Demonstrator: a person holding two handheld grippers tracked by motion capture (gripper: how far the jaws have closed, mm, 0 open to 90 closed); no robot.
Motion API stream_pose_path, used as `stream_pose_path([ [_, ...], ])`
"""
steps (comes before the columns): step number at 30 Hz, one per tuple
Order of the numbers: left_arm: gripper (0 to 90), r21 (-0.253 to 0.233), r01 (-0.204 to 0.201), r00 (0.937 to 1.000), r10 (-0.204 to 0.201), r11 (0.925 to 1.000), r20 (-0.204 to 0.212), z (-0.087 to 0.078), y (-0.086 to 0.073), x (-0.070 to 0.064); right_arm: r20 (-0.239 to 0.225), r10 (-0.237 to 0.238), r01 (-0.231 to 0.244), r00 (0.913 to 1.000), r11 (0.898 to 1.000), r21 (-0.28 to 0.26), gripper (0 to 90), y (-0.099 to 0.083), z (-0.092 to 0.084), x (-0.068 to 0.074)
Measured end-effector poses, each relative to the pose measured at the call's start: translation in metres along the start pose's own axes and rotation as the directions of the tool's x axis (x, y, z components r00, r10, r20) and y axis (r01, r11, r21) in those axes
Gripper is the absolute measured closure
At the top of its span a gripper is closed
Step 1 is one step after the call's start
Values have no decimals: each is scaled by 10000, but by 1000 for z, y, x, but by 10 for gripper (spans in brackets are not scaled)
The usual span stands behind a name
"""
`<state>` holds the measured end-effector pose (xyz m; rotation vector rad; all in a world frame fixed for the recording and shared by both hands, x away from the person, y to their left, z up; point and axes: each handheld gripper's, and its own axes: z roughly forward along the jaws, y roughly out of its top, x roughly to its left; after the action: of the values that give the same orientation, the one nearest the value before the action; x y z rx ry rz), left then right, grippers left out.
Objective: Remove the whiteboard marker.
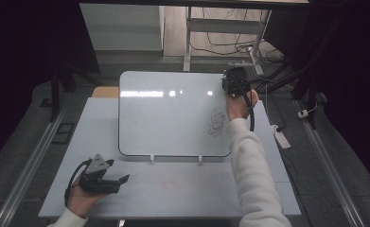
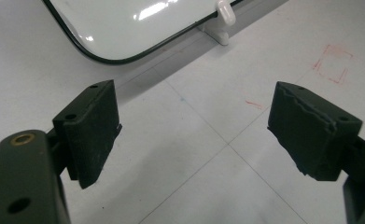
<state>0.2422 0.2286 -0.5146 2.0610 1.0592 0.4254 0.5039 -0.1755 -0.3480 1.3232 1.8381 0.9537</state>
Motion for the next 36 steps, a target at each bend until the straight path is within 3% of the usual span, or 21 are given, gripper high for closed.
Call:
stream_pose_path([
  [7, 178, -89, 87, 10000, -87, 9999, -16, -1, 0, 2, -523, 28, -55, 9986, 9987, -503, 807, -5, -14, -1],
  [14, 195, -381, 227, 9997, -224, 9990, 74, -3, 5, 1, -1937, -291, 5, 9806, 9893, -1460, 807, -27, -51, 9],
  [17, 203, -569, 220, 9995, -207, 9981, 224, -4, 11, -3, -2514, -381, -47, 9671, 9859, -1673, 807, -40, -65, 15],
  [25, 222, -1010, 26, 9954, 70, 9949, 951, -2, 39, -22, -3841, -648, -210, 9210, 9764, -2150, 807, -75, -95, 32],
  [31, 237, -1100, -230, 9857, 410, 9937, 1636, 10, 62, -40, -4608, -727, -353, 8845, 9745, -2215, 806, -95, -104, 47],
  [36, 257, -1316, -456, 9813, 690, 9903, 1797, 21, 80, -52, -5111, -690, -516, 8567, 9746, -2180, 807, -106, -106, 59],
])
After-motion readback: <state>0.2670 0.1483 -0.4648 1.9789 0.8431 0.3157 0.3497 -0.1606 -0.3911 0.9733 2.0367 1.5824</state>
